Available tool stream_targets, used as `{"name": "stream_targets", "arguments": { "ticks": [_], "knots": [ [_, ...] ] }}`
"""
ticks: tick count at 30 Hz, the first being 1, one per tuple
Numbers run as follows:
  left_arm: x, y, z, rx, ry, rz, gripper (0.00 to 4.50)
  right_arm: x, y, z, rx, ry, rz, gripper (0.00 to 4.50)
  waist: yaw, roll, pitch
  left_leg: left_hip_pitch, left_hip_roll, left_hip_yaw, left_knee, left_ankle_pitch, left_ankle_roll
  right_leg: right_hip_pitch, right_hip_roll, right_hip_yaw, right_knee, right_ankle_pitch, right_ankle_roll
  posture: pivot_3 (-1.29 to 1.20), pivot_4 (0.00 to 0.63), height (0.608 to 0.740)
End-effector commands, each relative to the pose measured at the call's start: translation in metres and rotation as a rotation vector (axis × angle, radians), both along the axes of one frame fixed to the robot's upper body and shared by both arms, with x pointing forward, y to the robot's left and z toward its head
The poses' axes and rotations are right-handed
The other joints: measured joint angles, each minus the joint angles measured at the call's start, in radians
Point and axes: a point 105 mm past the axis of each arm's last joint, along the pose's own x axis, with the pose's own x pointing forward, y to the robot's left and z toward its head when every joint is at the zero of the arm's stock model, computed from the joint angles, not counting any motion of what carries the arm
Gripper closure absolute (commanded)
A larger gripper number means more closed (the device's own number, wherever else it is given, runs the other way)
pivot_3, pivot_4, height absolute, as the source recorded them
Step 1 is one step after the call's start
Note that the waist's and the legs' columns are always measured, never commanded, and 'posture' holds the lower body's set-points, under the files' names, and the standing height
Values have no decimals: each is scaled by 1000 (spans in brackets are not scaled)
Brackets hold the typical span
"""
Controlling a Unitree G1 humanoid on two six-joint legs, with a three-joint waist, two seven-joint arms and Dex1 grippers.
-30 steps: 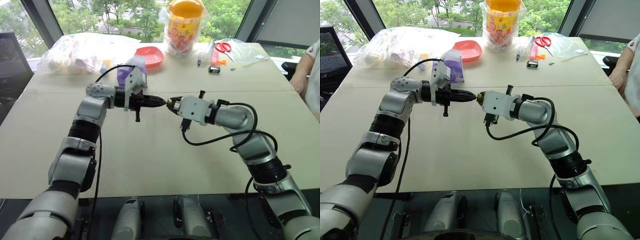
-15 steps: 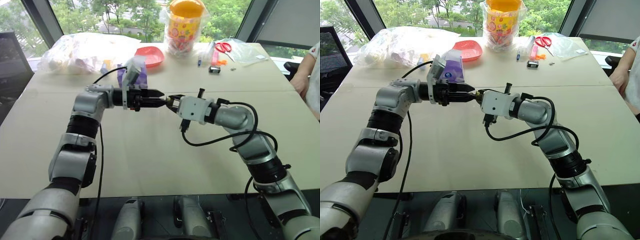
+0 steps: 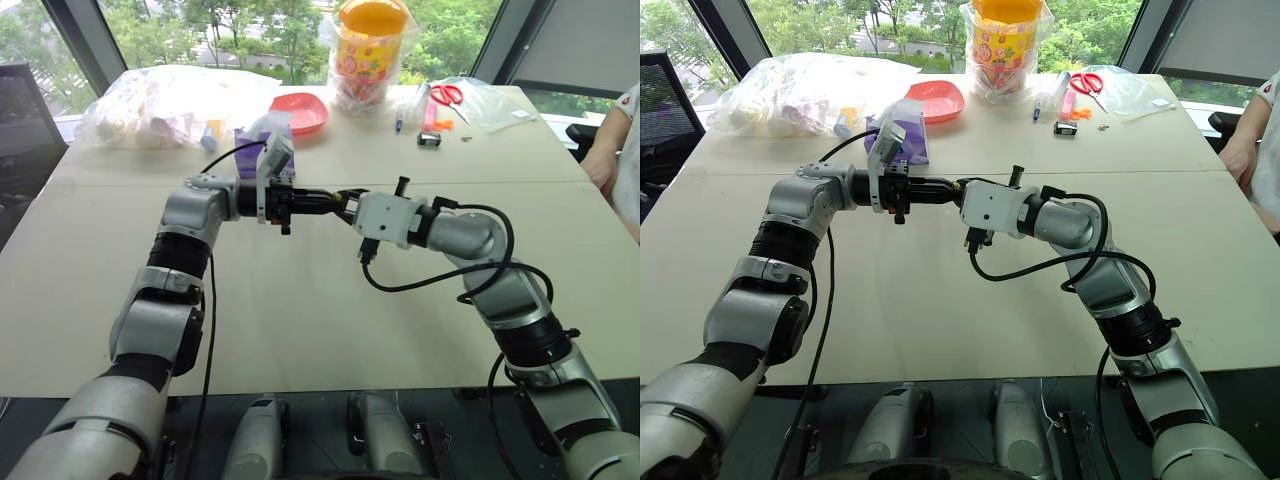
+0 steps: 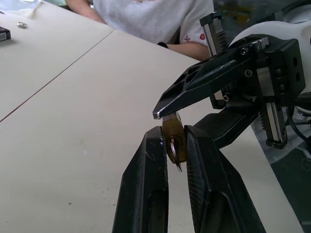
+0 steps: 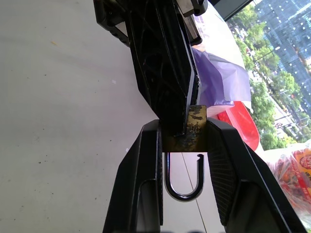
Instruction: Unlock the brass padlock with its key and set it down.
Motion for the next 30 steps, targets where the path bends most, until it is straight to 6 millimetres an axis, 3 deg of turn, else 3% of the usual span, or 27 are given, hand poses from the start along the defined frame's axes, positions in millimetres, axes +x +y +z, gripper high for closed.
{"name": "stream_targets", "arguments": {
  "ticks": [1, 5, 7, 8, 13, 30],
  "knots": [
    [2, -3, 12, 7, -64, -2, 4495, -7, 5, 22, 38, -73, 23, 3292, 0, 0, 0, 0, 0, 0, 0, 0, 0, 0, 0, 0, 0, 0, 0, 0, 150, 740],
    [4, 2, 15, -27, -48, 24, 4500, -6, -9, 19, 33, -40, -10, 1360, 0, 0, 0, 0, 0, 0, 0, 0, 0, 0, 0, 0, 0, 0, 0, 0, 150, 740],
    [4, 7, 17, -46, -35, 40, 4500, -2, -20, 26, 119, -31, -77, 263, 2, 0, 0, 0, 0, 0, 0, 0, 0, 0, 0, 0, 0, 0, 0, 0, 150, 740],
    [4, 10, 17, -50, -28, 41, 4500, -2, -24, 35, 208, -5, -107, 41, 1, 0, 0, 0, 0, 0, 0, 0, 0, 0, 0, 0, 0, 0, 0, 0, 150, 740],
    [-1, 13, 21, -76, -9, 29, 4500, -5, -29, 52, 462, 92, -152, 41, 0, 0, 0, 0, 1, -1, 0, 0, 0, -1, 0, 0, 1, 0, 0, 0, 150, 740],
    [-22, 11, 35, -101, -20, -56, 4500, 3, -33, 30, 377, 136, -188, 41, 0, 0, 0, -1, 0, -1, 0, 0, 0, -1, 0, 0, 0, 0, 0, 0, 150, 740]
  ]
}}
